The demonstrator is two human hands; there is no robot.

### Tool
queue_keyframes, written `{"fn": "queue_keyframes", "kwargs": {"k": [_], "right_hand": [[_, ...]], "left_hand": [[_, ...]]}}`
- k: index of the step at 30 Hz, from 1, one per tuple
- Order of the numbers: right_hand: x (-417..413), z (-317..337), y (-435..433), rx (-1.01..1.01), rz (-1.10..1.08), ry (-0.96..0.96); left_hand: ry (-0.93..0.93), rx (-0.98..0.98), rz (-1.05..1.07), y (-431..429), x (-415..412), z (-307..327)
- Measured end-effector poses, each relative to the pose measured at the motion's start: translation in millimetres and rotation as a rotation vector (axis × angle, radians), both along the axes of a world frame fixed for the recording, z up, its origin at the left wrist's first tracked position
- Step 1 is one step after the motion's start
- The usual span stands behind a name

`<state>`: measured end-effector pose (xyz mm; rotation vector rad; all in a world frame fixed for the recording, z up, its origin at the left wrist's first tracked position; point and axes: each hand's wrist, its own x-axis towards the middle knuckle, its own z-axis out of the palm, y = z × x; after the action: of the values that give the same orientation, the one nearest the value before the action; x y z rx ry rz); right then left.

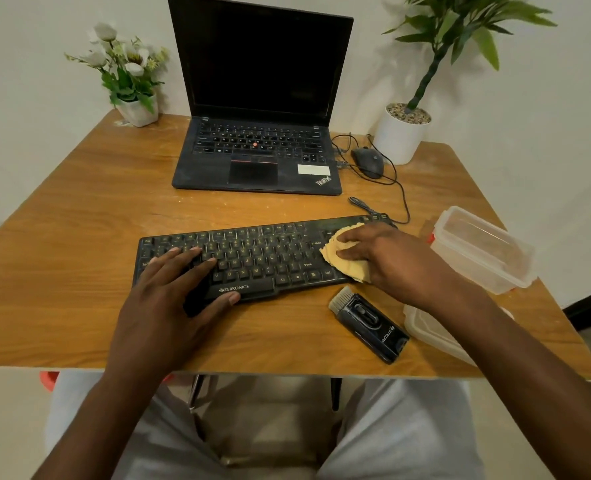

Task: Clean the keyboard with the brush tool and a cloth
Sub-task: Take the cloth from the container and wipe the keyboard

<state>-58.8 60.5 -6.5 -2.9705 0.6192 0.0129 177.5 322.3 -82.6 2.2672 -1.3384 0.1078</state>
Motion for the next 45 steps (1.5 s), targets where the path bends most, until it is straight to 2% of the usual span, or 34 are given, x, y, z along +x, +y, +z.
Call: {"fn": "queue_keyframes", "kwargs": {"k": [3,6,12,17,22,26,32,35,39,45], "right_hand": [[4,-4,0,-0.061,-0.038,-0.03],[9,-12,8,-0.037,-0.053,-0.087],[-6,2,-2,-0.079,0.1,0.004],[20,3,0,-0.155,0.066,-0.006],[11,-16,2,-0.005,0.032,-0.141],[-13,-10,-11,0.067,0.105,-0.111],[-6,-16,0,0.029,0.115,-0.174],[-11,-17,2,0.101,0.143,-0.201],[-20,-10,-7,0.162,0.137,-0.145],[-4,-12,-13,-0.004,-0.021,-0.143]], "left_hand": [[-0.002,0.002,0.004,0,-1,1],[-0.003,0.008,0.011,-1,-2,3],[0.009,0.008,0.016,-1,-1,2],[0.025,0.013,0.015,-2,-1,3],[0.016,0.002,0.017,-2,-2,4],[0.019,0.005,0.016,-2,-2,5],[0.028,0.004,0.012,0,-2,4],[0.026,-0.002,0.006,0,0,2],[0.03,-0.007,0.006,-1,-1,3],[0.029,-0.01,0.003,0,-1,2]]}}
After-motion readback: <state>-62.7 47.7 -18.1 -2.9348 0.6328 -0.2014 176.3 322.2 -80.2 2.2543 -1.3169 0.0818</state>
